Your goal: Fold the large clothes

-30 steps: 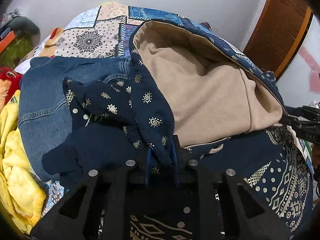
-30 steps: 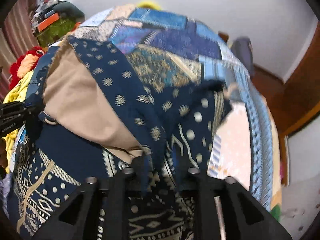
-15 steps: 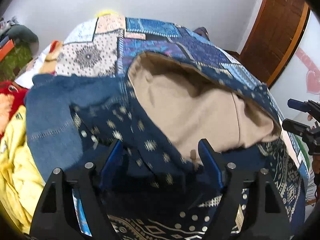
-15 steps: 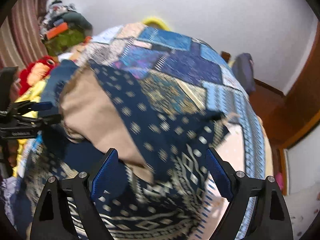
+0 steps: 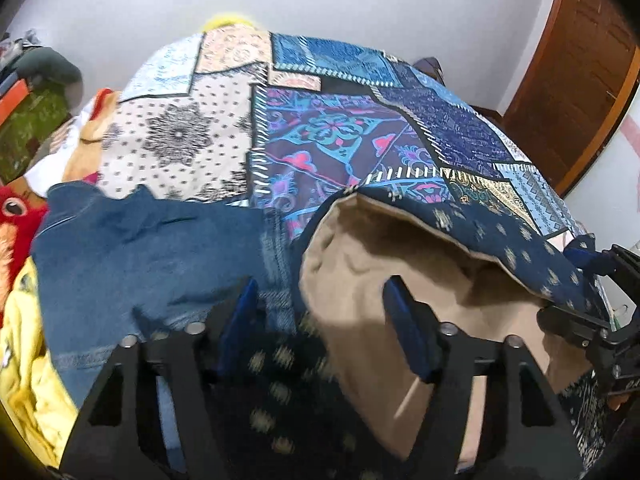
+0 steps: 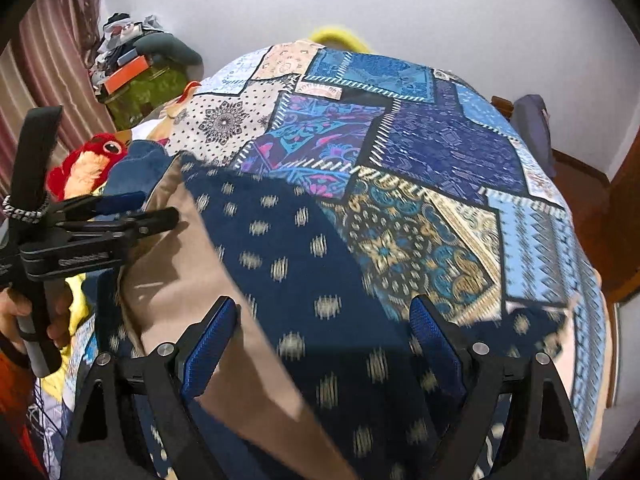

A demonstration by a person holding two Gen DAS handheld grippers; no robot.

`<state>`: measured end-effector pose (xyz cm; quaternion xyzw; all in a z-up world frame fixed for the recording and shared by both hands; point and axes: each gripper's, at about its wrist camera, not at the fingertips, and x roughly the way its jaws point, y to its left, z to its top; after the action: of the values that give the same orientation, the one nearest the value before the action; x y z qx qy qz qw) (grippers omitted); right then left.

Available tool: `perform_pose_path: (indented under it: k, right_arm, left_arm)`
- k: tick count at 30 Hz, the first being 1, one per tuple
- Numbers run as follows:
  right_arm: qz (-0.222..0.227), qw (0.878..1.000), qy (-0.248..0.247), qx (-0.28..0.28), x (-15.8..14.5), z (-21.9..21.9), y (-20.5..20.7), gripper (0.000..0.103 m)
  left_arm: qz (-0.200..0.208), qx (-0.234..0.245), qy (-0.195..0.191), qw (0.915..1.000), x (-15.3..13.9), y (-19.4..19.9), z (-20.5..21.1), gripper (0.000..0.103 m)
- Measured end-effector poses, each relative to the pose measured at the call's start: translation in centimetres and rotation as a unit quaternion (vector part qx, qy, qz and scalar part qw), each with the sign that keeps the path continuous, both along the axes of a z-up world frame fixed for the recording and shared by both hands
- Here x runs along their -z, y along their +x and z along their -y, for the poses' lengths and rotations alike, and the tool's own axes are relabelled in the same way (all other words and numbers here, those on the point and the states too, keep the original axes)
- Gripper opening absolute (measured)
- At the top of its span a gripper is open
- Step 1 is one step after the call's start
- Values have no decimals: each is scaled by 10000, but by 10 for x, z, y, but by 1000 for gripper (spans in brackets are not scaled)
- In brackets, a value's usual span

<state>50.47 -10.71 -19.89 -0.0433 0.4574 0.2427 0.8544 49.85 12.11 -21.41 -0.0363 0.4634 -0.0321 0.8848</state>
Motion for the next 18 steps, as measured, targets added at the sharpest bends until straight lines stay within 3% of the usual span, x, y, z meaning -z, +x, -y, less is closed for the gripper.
perform_pose_path:
  k: [2, 4, 6, 9, 10, 18]
  right_arm:
    - [22, 10000, 50, 46, 2, -4, 9, 84]
    - [-14, 9999, 129, 44, 3, -7, 17, 66]
    - [-148, 9995, 261, 38, 4, -9, 23, 48]
    - [-227, 9989, 410, 40, 1, -10, 24, 21]
    - [-218, 9987, 461, 24, -1, -9, 20, 17]
    - [132, 9966, 802, -130, -49, 13, -41, 12]
  left_arm:
    - [-33, 39, -40, 10000, 4, 9, 4, 49]
    - [-39, 85, -152, 9998, 4, 10, 11, 35]
    - [25, 183, -260, 9995, -2, 8, 17, 14]
    - [281, 373, -267, 9986, -19, -7, 28, 8]
    - [374, 464, -292, 9978, -27, -15, 30, 8]
    - [882, 1040, -302, 9902, -89, -94, 55, 8]
